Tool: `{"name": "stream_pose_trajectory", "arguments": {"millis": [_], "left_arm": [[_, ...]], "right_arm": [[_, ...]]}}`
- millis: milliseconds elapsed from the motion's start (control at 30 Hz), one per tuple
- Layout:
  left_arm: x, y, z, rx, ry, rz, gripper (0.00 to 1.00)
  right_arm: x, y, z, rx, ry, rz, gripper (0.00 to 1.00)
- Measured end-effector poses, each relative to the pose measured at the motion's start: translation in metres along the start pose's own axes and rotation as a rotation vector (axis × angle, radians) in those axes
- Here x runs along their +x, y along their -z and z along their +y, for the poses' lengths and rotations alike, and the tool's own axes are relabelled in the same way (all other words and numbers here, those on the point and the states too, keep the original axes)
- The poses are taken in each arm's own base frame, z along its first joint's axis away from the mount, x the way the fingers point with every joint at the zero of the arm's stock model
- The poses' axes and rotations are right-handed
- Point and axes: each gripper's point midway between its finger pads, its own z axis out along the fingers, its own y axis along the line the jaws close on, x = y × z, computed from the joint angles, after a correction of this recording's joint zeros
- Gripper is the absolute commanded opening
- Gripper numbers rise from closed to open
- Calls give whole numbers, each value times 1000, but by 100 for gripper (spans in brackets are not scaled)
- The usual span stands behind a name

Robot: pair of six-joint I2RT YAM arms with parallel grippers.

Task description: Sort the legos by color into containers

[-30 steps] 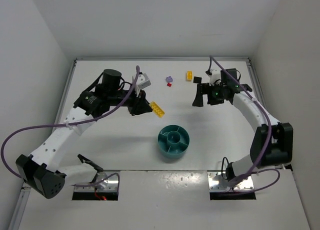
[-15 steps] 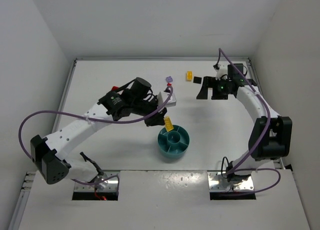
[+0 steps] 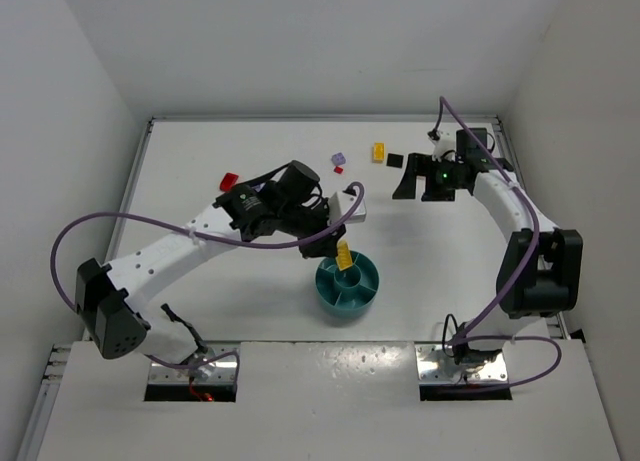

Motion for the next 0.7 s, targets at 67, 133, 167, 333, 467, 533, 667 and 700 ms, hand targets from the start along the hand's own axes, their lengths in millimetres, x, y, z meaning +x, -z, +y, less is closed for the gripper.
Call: {"name": "stream_pose_trajectory", "arguments": {"millis": [67,133,167,333,467,533,667,700], "left_arm": [[2,-2,0,4,4,9,0],[4,-5,0,5,7,19,0],[6,-6,0,7,9,25,0],[10,-10,1,5,10,47,0],[13,-13,0,8,8,59,0],[13,-14,0,9,9,62,0],[17,-18,2,13,16,75,0],[18,-20,2,13,18,80,0]], "right_arm": [[1,-2,-1,-3,-4,7,100],[4,-5,-2,-8,-10,17,100],[5,-6,-2,-8,-13,22,100],[7,-9,-3,-16,-20,34,100],[7,-9,-2,-23,-20,34,100],[7,-9,-1,-24,-20,34,100],[7,-9,-2,-23,-20,34,100],[7,-9,-2,-23,-20,34,100]]}}
